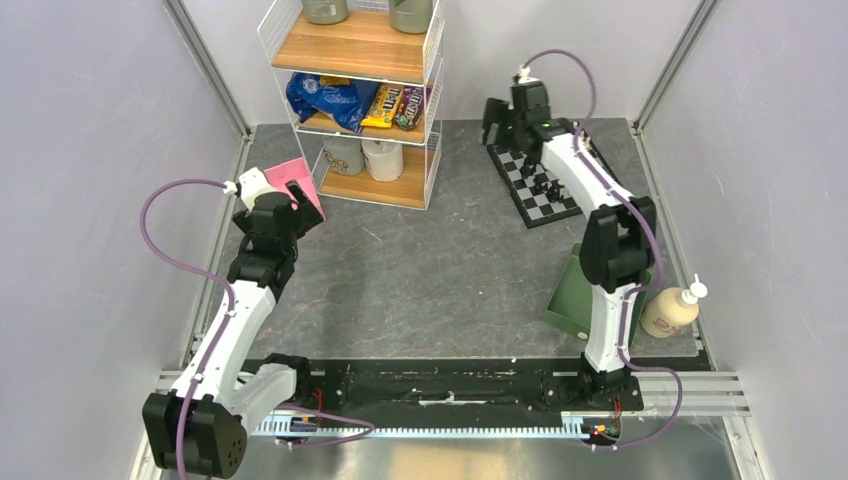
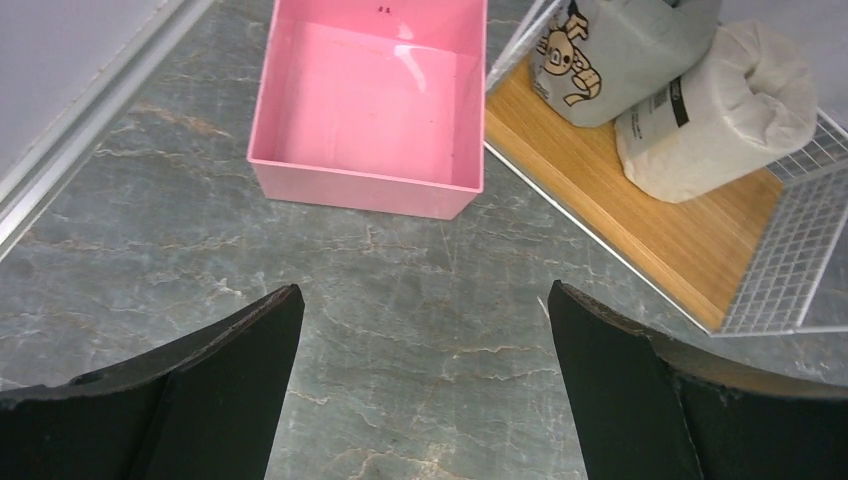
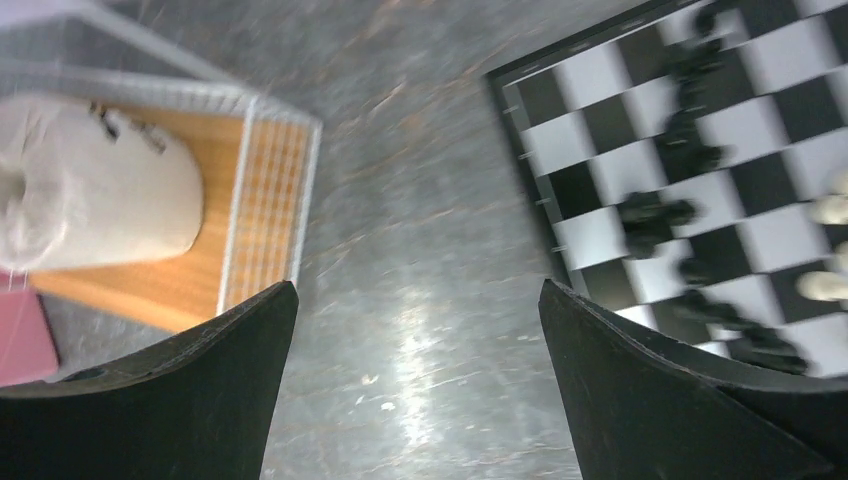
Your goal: Set up the chess pieces on the board
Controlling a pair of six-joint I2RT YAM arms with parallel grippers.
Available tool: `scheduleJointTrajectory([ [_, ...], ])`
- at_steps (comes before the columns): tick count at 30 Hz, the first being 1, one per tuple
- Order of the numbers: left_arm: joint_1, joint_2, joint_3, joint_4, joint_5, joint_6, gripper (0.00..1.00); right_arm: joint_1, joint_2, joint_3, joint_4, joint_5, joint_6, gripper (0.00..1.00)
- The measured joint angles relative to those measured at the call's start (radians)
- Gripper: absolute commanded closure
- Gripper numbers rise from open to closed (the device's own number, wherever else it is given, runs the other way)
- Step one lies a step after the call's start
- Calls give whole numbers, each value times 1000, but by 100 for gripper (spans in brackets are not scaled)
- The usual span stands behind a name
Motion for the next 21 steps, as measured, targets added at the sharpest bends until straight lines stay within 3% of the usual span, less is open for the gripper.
scheduleJointTrajectory([
  [9, 1, -4, -13, 55, 161, 0, 1, -241, -40, -13, 11, 82, 5, 1],
  [16, -27, -88, -74, 84, 275, -12, 3, -409, 119, 160, 2, 78, 75, 1],
  [21, -160, -187, -151, 91, 270, -31, 3, -506, 252, 255, -4, 50, 135, 1],
])
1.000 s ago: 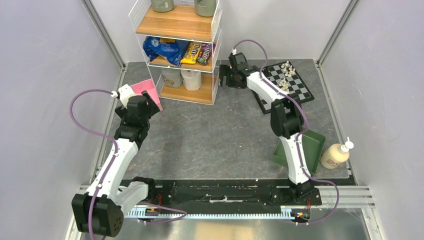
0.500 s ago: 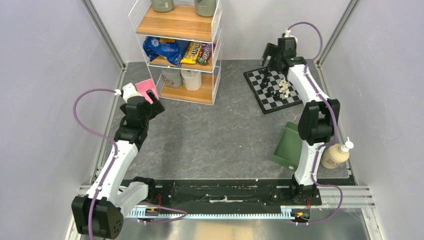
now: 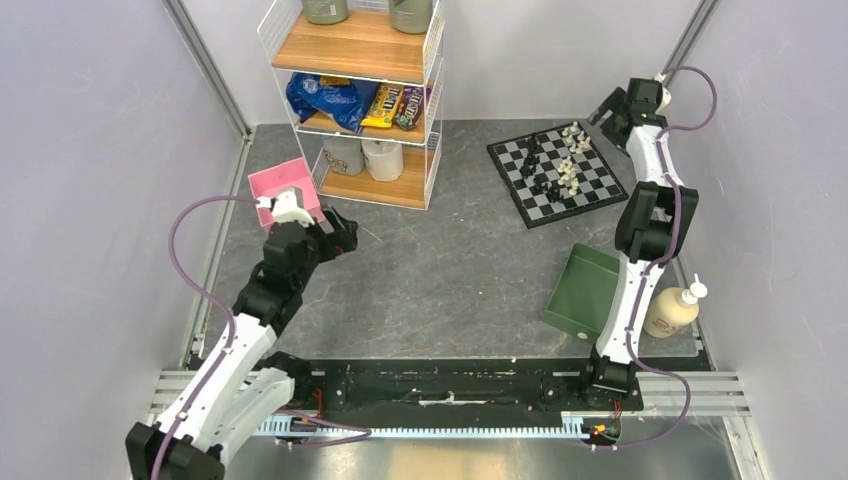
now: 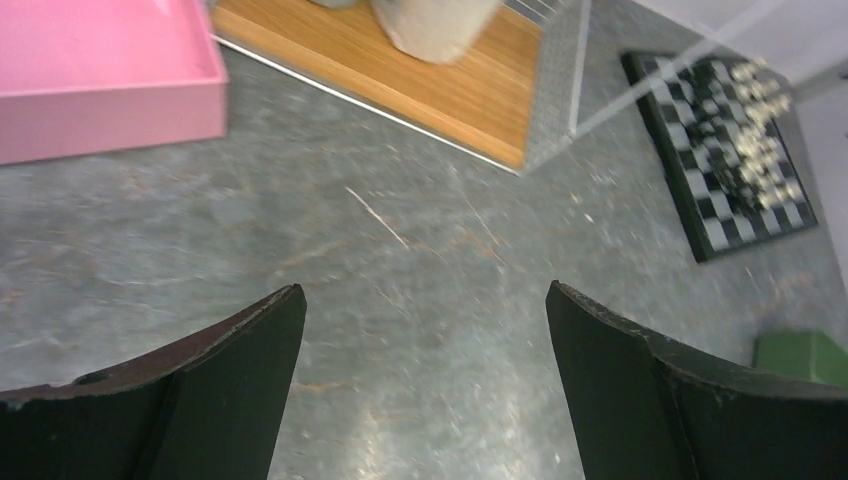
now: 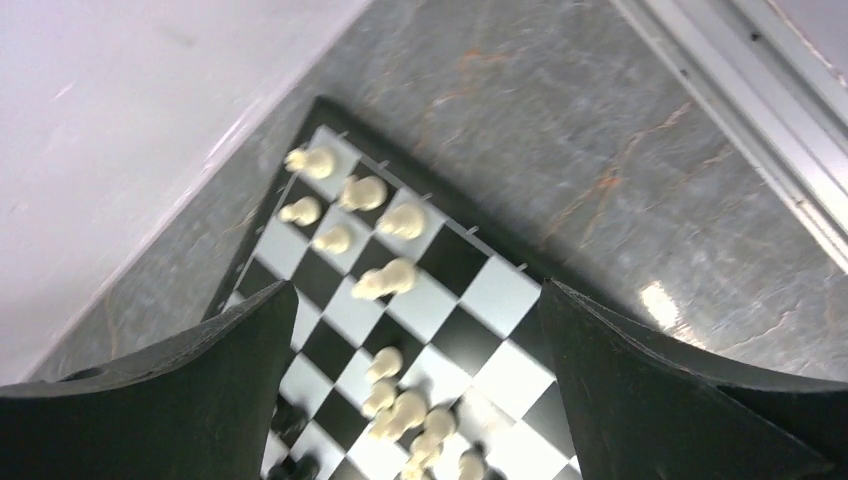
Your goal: Set up the chess pieces on the board
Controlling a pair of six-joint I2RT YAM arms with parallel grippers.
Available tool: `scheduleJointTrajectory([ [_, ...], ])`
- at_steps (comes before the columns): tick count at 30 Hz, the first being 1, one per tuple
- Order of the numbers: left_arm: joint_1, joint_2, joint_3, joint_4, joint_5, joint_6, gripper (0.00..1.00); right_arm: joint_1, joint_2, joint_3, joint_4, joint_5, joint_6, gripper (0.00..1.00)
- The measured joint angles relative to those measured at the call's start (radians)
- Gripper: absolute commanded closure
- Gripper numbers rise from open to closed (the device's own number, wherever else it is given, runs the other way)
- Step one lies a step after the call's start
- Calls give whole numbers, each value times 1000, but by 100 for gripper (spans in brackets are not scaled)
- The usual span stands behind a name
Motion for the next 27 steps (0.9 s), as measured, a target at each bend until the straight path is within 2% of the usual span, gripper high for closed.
scheduleJointTrajectory([
  [5, -182, -40, -38, 16, -47, -17, 6, -60, 89, 75, -16, -30, 26, 2],
  [11, -334, -6, -41, 59, -106, -19, 7, -76, 144, 138, -23, -45, 47, 14],
  [15, -426, 66, -24, 78, -139, -18, 9, -77, 174, 158, -24, -53, 59, 26],
  [19, -501, 156, 26, 101, -159, -17, 11, -79, 198, 158, -28, -52, 70, 28],
  [22, -550, 219, 68, 125, -164, -13, 11, -84, 201, 143, -31, -51, 74, 35],
  [27, -602, 321, 124, 175, -163, -6, 15, -97, 201, 119, -32, -57, 79, 42],
])
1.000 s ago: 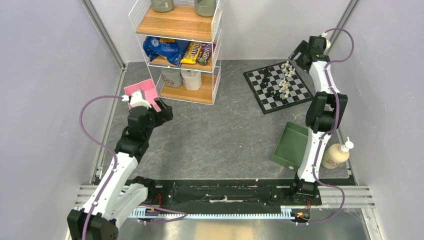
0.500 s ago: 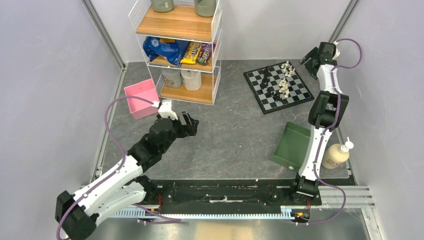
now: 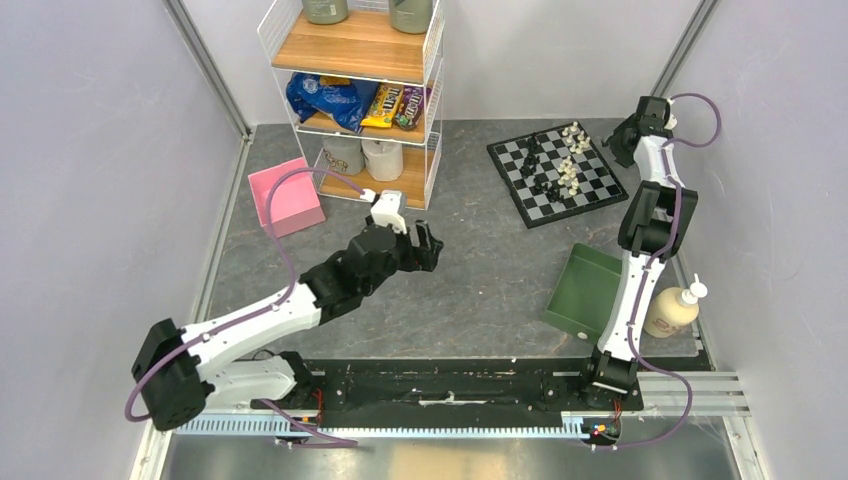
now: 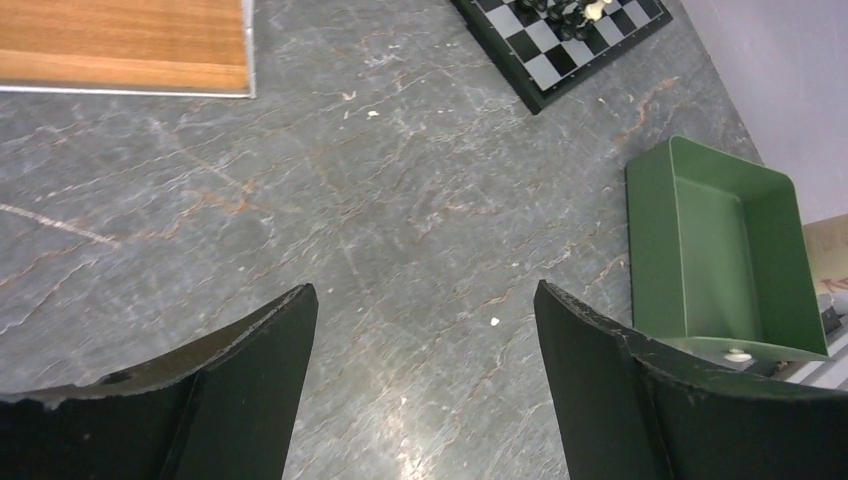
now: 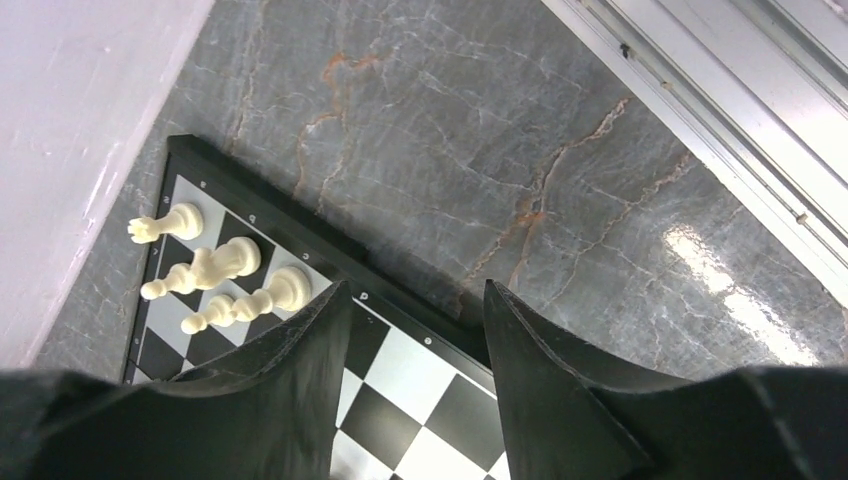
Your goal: Set up the chess pieces on the board
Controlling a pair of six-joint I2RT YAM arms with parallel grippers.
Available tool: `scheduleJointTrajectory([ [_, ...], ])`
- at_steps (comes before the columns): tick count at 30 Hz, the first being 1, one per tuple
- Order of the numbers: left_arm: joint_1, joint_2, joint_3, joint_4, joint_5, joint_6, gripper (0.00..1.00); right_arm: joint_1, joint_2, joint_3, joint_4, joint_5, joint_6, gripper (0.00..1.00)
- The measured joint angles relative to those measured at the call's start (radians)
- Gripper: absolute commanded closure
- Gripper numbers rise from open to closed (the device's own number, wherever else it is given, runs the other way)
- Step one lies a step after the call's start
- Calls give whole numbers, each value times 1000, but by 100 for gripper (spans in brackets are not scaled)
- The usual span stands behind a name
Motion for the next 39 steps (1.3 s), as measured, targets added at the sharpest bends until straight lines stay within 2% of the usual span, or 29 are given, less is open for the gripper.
scheduleJointTrajectory([
  [6, -18, 175, 106, 53, 37, 8, 18, -6, 0, -27, -2, -19, -11, 47],
  [14, -31, 488, 351, 92, 123, 23, 23, -10, -6, -68, -13, -63, -47, 54],
  [25, -33, 855, 655, 80, 165, 23, 23, -16, -105, -245, 36, -133, -70, 57],
  [31, -25, 955, 726, 63, 157, 23, 30, -17, -182, -376, 56, -168, -79, 55],
  [39, 51, 1104, 865, 61, 195, 23, 32, -18, -197, -404, 66, -185, -87, 54],
])
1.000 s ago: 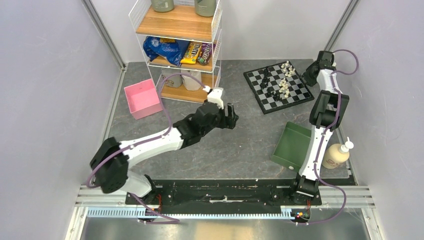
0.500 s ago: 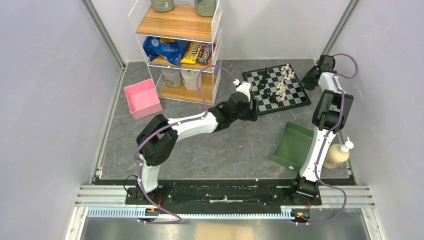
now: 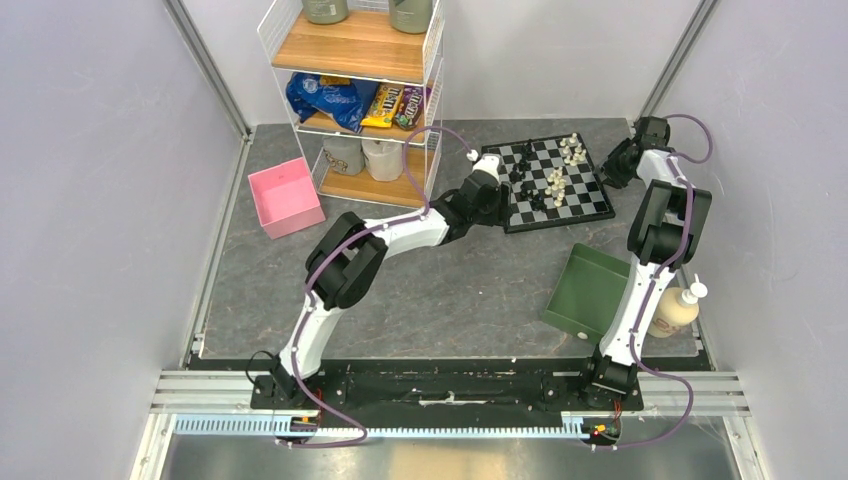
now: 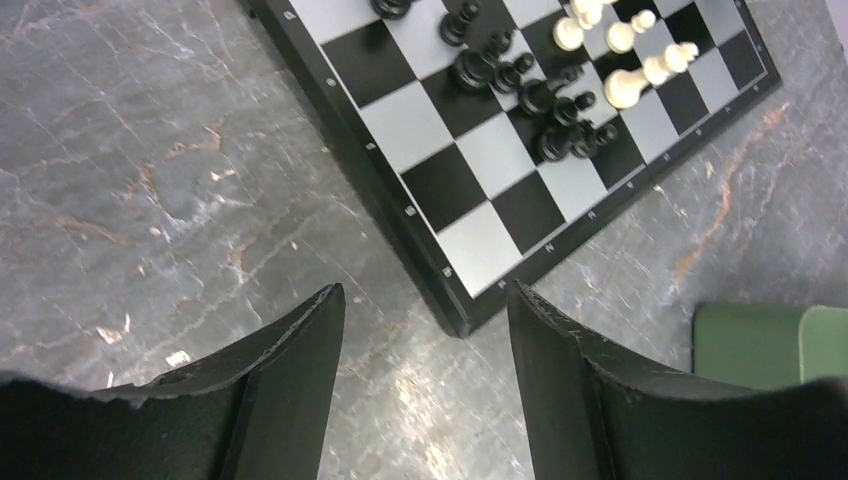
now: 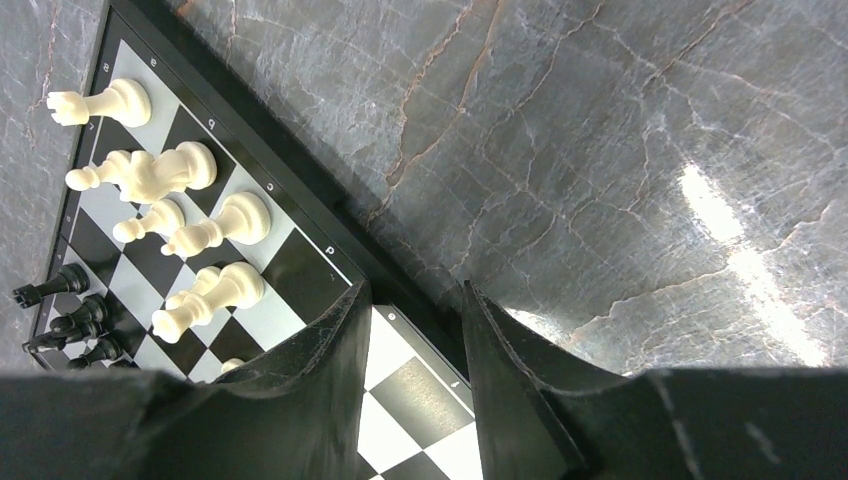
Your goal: Set up the chess pieces on the board
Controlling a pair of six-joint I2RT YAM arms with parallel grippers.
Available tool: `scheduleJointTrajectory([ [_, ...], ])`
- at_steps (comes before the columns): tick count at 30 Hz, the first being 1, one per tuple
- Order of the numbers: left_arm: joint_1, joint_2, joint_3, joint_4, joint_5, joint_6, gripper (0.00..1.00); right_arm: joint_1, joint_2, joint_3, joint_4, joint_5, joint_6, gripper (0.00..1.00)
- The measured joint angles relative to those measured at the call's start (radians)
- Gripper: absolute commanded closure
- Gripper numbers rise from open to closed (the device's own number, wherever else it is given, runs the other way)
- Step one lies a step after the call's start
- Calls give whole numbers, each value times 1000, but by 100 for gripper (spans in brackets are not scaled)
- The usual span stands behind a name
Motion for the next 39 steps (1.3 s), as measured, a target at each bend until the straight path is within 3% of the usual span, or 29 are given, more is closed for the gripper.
scheduleJointTrajectory([
  [4, 38, 45, 45, 7, 32, 0, 42, -1, 0, 0, -2, -8, -1, 54],
  [9, 78, 123, 150, 26, 88, 0, 46, -2, 0, -1, -5, -18, -1, 54],
  [24, 136, 274, 310, 23, 99, -19, 45, -4, 0, -1, -16, -43, -2, 54],
  [39, 149, 324, 384, -56, 109, -136, 54, -5, 0, 0, -30, -74, -2, 54],
])
